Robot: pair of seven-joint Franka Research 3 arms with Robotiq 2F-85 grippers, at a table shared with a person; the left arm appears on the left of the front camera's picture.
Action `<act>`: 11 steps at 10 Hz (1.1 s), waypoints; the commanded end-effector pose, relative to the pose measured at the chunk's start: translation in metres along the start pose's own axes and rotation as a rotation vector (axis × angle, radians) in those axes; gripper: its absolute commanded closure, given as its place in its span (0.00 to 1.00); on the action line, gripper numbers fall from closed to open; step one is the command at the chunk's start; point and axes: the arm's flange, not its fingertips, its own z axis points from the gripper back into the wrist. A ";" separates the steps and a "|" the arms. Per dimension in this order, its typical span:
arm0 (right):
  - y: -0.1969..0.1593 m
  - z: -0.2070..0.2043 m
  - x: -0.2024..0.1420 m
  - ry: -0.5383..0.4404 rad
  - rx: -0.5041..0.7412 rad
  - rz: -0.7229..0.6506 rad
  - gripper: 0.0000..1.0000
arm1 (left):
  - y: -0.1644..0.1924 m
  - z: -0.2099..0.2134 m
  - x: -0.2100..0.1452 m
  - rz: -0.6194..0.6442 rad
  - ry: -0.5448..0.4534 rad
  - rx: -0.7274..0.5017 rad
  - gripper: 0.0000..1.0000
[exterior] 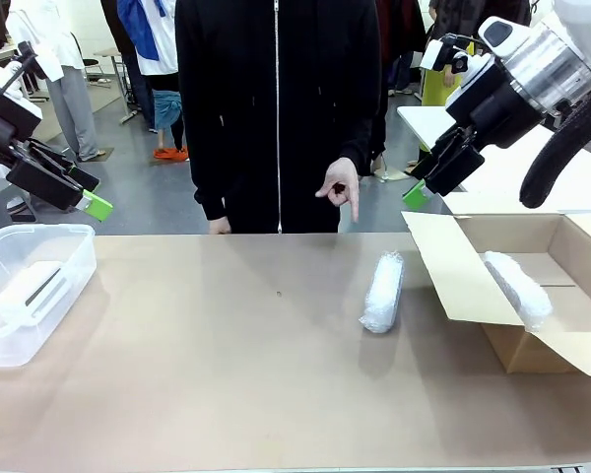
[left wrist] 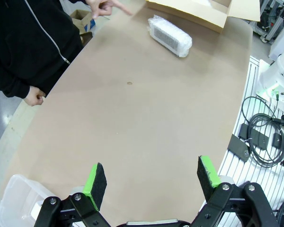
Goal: Separate and place wrapped and unwrapped clocks.
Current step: Pick up the Digital clock indicated by the person.
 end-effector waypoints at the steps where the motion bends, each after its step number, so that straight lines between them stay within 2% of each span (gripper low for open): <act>1: 0.000 0.001 0.000 -0.011 0.013 -0.001 0.00 | 0.001 -0.001 0.001 0.001 -0.005 0.010 0.00; 11: 0.000 0.001 0.000 -0.011 0.013 -0.001 0.00 | 0.001 -0.001 0.001 0.001 -0.005 0.010 0.00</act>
